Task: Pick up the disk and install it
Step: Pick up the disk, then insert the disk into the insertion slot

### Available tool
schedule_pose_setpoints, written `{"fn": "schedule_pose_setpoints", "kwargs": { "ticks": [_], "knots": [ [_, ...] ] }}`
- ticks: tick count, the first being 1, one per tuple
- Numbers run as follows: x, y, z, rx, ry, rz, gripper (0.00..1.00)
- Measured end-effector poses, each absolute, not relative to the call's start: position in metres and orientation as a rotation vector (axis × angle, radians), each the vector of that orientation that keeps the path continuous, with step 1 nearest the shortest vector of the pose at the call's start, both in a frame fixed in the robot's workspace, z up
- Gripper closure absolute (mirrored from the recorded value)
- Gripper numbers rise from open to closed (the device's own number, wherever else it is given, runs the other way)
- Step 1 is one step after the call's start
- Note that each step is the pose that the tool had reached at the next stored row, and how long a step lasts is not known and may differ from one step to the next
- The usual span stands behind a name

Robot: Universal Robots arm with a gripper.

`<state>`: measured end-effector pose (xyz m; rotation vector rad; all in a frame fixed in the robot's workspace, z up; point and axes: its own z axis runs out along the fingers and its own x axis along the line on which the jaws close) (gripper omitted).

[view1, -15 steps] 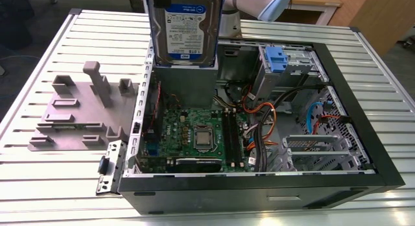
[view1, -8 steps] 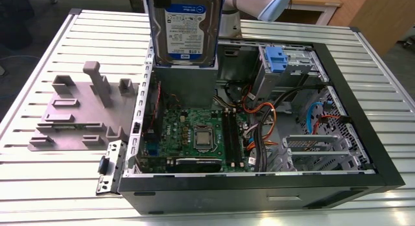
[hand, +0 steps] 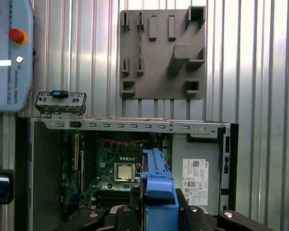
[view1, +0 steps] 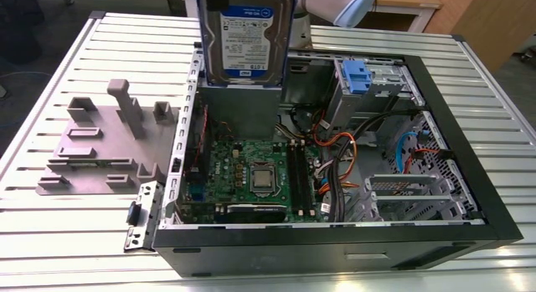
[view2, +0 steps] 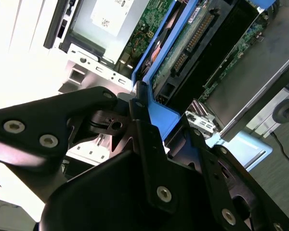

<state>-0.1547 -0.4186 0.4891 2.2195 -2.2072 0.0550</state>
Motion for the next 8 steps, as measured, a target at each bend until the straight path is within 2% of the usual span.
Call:
{"fn": "schedule_pose_setpoints", "kwargs": {
  "ticks": [8],
  "knots": [
    [-0.1484, -0.4186, 0.4887, 2.219, -2.207, 0.055, 0.64]
  ]
}}
